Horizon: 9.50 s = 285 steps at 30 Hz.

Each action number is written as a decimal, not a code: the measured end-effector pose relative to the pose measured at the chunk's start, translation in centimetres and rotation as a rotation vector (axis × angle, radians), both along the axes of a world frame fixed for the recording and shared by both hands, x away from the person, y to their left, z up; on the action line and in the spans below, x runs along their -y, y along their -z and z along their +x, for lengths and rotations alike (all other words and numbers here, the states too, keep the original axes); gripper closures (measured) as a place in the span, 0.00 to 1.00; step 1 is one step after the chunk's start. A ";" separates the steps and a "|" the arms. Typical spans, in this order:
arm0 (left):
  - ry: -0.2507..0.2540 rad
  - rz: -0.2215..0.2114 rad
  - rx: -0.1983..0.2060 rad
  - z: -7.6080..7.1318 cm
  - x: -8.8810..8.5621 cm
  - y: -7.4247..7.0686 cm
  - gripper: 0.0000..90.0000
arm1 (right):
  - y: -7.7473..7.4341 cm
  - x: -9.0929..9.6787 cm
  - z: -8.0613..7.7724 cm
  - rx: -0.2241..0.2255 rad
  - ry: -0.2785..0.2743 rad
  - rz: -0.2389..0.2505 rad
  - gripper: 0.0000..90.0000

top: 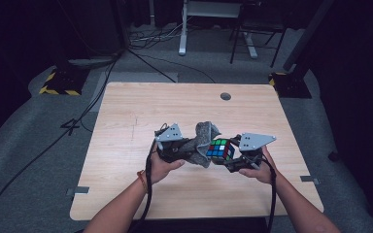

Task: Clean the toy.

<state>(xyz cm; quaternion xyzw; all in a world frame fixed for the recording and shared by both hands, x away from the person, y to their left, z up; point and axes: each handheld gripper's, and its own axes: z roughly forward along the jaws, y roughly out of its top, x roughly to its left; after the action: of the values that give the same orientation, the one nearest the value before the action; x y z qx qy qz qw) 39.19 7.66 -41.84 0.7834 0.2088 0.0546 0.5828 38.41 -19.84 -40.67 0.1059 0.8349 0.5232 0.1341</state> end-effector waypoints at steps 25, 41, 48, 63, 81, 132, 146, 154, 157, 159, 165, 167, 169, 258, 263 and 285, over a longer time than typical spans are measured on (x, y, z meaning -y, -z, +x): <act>0.119 0.167 -0.014 -1.2 4.8 3.5 0.78 | -0.6 0.9 0.0 0.007 0.028 0.102 0.37; 0.040 0.063 0.016 -0.5 1.5 1.1 0.78 | -0.2 0.8 0.2 -0.008 0.027 0.081 0.37; 0.080 0.169 0.004 -0.8 3.4 2.8 0.78 | -0.1 0.3 0.0 0.002 0.028 0.079 0.37; 0.051 0.110 0.061 -1.0 1.4 0.6 0.78 | 0.4 1.3 0.1 -0.010 0.048 0.070 0.37; 0.145 0.143 -0.078 -0.4 3.6 3.8 0.78 | 0.4 0.4 -0.3 -0.007 0.001 0.095 0.37; 0.085 0.176 -0.032 0.2 2.4 3.4 0.78 | 1.3 0.5 0.4 -0.054 0.010 -0.115 0.37; 0.163 0.195 -0.015 -1.0 4.3 3.9 0.78 | 0.0 1.0 0.1 -0.048 0.009 0.041 0.37; 0.138 0.126 -0.001 -0.8 2.9 2.9 0.78 | -0.5 1.4 0.1 -0.041 0.013 0.079 0.37; 0.112 0.098 0.012 -0.6 2.2 2.3 0.78 | -0.6 1.5 0.1 -0.036 0.027 0.081 0.37; 0.099 0.082 0.030 -0.5 1.7 2.0 0.78 | -0.5 1.6 0.2 -0.035 0.033 0.071 0.37; 0.125 0.037 0.067 -0.6 0.7 1.1 0.78 | 0.6 1.0 0.4 -0.028 0.056 -0.019 0.37; 0.138 0.054 0.087 -0.9 0.9 0.9 0.78 | 0.8 0.8 0.4 -0.033 0.057 -0.021 0.37; 0.139 0.067 0.083 -1.0 1.0 1.0 0.78 | 0.7 0.8 0.3 -0.029 0.057 -0.004 0.37; 0.065 0.281 0.050 -0.3 1.8 3.0 0.76 | 0.4 1.7 0.1 -0.071 0.035 -0.088 0.37; 0.025 0.339 0.020 0.7 0.7 3.6 0.74 | 0.4 1.6 0.1 -0.071 0.035 -0.091 0.37; -0.040 0.395 -0.170 2.9 -0.3 5.2 0.20 | 1.3 1.6 0.6 -0.084 0.045 -0.131 0.37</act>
<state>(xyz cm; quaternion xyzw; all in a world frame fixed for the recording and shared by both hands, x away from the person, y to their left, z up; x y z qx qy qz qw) 42.06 7.92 -47.08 0.8800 0.2577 0.0398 0.3969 38.97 -21.43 -41.97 0.1376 0.8696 0.4596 0.1170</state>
